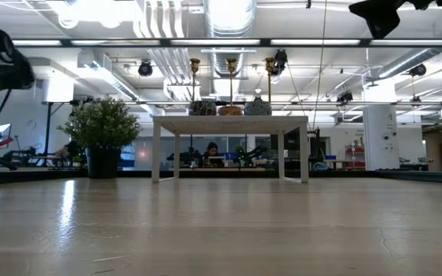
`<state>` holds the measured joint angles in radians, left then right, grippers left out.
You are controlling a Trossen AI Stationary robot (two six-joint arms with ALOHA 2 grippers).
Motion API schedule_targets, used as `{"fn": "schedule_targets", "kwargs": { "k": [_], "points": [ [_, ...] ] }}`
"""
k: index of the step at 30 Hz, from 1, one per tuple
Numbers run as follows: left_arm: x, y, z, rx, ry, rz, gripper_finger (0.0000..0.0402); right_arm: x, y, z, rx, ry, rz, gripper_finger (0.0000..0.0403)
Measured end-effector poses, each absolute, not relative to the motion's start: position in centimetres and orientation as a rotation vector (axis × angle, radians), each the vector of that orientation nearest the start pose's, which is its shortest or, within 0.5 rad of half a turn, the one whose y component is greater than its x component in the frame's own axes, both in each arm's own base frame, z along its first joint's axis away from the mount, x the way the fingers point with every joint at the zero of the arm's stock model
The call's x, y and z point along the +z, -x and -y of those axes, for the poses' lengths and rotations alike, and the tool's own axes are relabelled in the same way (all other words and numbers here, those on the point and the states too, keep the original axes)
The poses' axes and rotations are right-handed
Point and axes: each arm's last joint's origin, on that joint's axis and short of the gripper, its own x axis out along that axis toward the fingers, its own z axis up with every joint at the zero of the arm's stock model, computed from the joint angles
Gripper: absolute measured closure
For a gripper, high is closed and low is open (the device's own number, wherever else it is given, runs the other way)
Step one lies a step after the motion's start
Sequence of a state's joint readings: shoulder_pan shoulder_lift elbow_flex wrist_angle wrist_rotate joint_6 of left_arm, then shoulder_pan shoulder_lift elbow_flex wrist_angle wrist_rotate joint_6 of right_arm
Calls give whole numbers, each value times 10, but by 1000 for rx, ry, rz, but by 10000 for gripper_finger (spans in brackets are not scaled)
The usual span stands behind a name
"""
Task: Pick & Place candle stick holders
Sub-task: Put the left black candle holder on the shelf
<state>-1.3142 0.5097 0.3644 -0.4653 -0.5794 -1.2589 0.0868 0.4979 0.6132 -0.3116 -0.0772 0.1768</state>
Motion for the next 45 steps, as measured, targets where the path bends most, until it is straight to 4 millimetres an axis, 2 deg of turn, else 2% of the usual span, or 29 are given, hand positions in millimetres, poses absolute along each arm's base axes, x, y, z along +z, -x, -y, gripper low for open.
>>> {"fn": "schedule_targets", "kwargs": {
  "k": [6,14,16,22,30,39,45],
  "points": [
    [171,-29,119,-360,720,-601,54,303,-110,-12,149,-173,-165,44],
    [129,-31,108,-247,742,-598,54,306,-103,-10,129,-152,-122,44],
    [128,-32,108,-232,785,-559,53,307,-103,-10,112,-150,-119,44],
    [126,-34,107,-201,711,-456,55,306,-103,-10,96,-149,-119,44],
    [124,-35,111,-257,536,-441,64,304,-104,-10,93,-153,-129,44],
    [124,-42,121,-247,512,-414,76,304,-104,-9,91,-172,-131,44],
    [129,-53,134,-291,480,-422,77,304,-104,-9,91,-172,-130,44]
  ]
}}
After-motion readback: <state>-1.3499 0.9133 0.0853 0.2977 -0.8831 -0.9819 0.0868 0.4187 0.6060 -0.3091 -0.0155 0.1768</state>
